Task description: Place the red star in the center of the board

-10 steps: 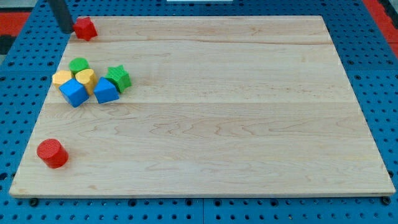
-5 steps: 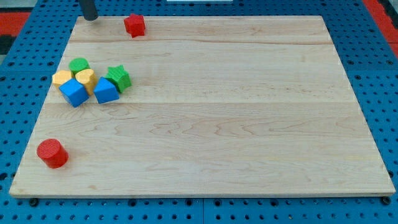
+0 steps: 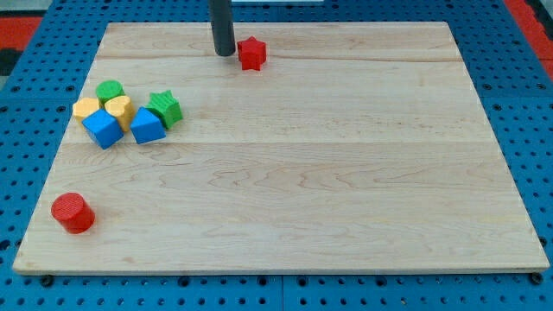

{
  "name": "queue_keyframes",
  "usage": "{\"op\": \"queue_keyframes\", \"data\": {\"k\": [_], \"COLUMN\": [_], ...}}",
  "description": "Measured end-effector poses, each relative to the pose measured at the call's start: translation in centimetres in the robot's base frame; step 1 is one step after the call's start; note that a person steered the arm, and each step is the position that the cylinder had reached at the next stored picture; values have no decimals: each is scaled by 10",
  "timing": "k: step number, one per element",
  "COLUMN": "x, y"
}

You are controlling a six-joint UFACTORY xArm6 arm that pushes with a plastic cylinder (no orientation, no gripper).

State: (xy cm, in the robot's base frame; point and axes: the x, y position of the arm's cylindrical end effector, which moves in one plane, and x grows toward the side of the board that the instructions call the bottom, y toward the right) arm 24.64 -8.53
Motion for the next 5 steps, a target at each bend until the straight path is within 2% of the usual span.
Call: {"op": "queue_keyframes", "data": {"k": [1,2,4,5], "x": [-30,-27,76,76], "y": [3,30,33,14]}}
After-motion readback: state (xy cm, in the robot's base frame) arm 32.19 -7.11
